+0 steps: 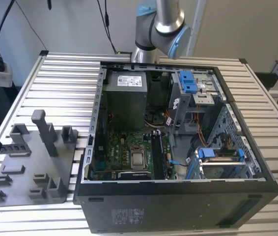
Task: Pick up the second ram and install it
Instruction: 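Pick up the second ram and move it above second insertion slot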
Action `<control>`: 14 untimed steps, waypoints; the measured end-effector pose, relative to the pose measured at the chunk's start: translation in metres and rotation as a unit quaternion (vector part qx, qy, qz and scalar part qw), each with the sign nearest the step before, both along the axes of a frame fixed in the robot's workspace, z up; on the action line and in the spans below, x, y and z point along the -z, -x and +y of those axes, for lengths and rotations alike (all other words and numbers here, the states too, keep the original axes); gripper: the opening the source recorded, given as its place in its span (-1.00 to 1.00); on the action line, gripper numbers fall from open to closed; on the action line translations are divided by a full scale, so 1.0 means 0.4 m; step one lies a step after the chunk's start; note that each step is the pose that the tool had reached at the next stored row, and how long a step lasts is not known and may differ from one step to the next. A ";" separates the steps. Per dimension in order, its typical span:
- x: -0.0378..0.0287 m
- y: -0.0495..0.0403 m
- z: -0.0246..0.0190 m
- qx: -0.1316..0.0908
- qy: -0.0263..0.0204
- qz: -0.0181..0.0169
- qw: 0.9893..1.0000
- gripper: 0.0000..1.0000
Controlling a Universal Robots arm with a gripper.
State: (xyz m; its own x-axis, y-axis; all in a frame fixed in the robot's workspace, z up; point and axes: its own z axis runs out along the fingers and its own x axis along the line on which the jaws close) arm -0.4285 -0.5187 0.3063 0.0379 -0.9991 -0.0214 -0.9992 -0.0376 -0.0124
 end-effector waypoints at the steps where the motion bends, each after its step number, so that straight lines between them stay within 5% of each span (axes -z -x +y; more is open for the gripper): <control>1: -0.004 0.000 0.000 0.000 0.000 0.000 1.000 -0.73; 14: -0.047 0.000 0.000 0.000 0.000 0.000 1.000 -0.73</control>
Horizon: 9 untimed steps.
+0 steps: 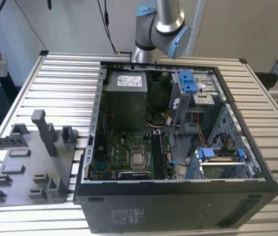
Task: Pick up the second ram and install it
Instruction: 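Pick up the second ram and move it above second insertion slot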
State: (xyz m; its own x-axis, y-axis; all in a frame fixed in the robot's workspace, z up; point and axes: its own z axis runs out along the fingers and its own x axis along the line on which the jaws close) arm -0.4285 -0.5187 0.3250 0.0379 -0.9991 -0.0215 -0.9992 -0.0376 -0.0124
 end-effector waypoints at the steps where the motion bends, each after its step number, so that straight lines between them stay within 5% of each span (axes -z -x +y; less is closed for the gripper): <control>1: -0.003 0.000 0.000 0.000 0.000 0.000 1.000 -0.73; 9: -0.026 0.000 0.000 0.000 0.000 0.000 1.000 -0.73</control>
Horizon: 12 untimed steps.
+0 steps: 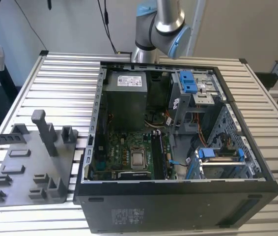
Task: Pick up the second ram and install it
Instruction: 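Pick up the second ram and move it above second insertion slot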
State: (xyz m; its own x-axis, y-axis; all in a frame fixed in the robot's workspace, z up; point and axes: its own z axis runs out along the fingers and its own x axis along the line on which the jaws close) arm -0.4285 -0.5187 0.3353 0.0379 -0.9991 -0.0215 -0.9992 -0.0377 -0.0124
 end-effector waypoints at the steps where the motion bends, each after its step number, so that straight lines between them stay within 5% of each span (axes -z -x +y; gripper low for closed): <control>1: -0.003 0.000 0.000 0.000 0.000 0.000 1.000 -0.73; 12: -0.039 0.000 0.000 0.000 0.000 0.000 1.000 -0.73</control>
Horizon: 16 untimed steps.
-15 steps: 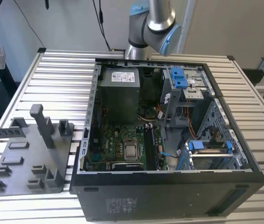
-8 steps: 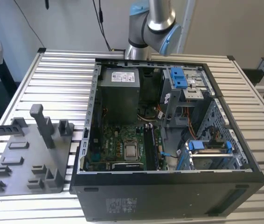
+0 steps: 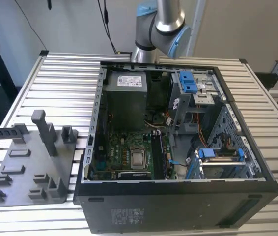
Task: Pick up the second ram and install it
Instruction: 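Pick up the second ram and move it above second insertion slot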
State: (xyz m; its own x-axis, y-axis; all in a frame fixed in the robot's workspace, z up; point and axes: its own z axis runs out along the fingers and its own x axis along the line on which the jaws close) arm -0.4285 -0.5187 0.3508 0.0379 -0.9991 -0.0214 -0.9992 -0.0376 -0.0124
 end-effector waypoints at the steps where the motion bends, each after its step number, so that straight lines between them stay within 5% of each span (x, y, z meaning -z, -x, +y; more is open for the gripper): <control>1: -0.003 0.000 0.000 0.000 0.000 0.000 1.000 -0.73; 16: -0.061 0.000 0.000 0.000 0.000 0.000 1.000 -0.73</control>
State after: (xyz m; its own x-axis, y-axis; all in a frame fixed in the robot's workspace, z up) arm -0.4285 -0.5187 0.3752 0.0379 -0.9991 -0.0215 -0.9992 -0.0376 -0.0125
